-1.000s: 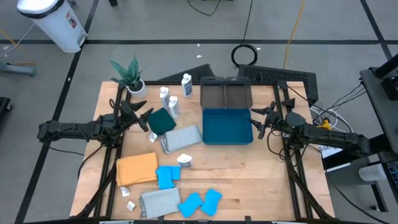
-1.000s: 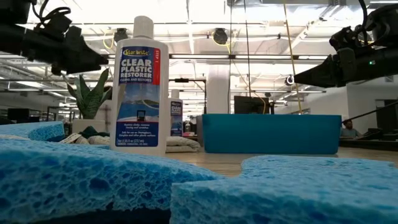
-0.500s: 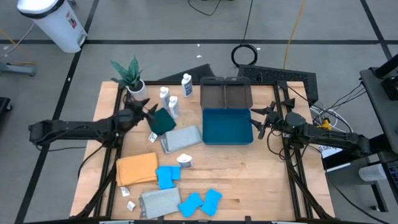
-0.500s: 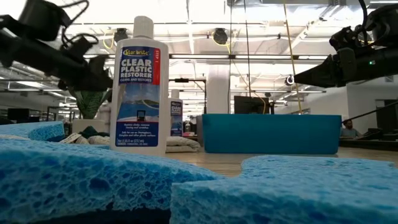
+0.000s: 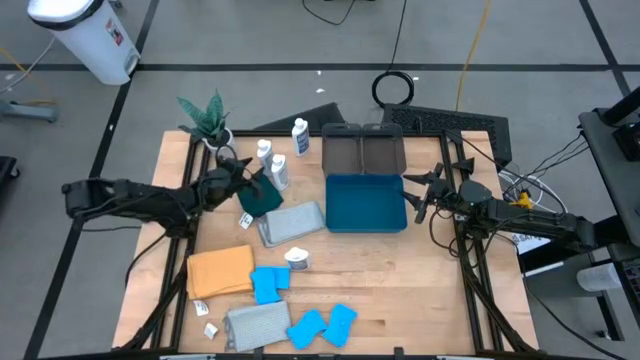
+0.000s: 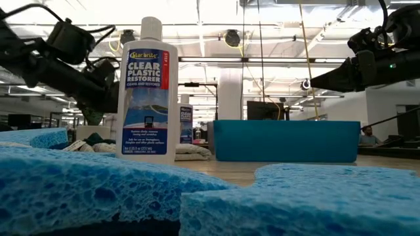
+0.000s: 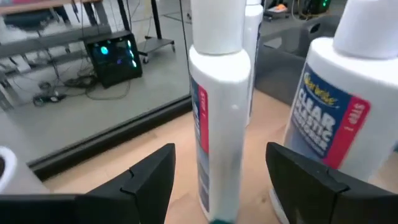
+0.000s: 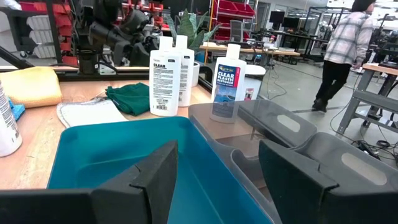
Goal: Pick & Place Kitchen Items
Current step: Put the white clear plastic restorer into the left black bin
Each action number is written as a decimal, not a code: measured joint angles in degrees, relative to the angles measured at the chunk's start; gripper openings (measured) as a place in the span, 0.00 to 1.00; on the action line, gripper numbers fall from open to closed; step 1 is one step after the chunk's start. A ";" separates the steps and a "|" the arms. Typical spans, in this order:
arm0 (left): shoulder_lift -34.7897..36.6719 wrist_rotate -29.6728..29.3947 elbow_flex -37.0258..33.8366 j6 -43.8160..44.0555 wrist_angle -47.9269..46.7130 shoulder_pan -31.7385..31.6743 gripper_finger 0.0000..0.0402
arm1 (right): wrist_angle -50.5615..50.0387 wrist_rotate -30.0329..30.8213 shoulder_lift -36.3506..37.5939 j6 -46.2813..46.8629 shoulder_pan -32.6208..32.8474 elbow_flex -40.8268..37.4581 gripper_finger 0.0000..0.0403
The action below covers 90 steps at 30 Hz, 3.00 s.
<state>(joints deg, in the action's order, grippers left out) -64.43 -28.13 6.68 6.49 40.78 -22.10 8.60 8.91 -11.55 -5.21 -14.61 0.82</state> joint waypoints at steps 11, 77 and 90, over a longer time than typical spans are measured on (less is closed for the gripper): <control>-15.14 0.55 0.81 -5.33 17.53 -2.62 0.64 | 0.04 0.00 0.00 0.00 -0.02 -0.01 0.53; -4.69 24.56 48.01 -11.58 -42.14 8.54 0.21 | 0.65 1.52 0.02 -10.93 -0.02 -0.02 0.53; -17.90 38.70 47.97 -12.34 -35.19 9.56 0.21 | 5.84 -0.88 -0.18 10.95 0.07 -0.01 0.52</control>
<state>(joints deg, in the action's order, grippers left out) -82.33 10.57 54.65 -5.84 5.59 -12.54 14.44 8.03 -11.73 5.73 -14.55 0.80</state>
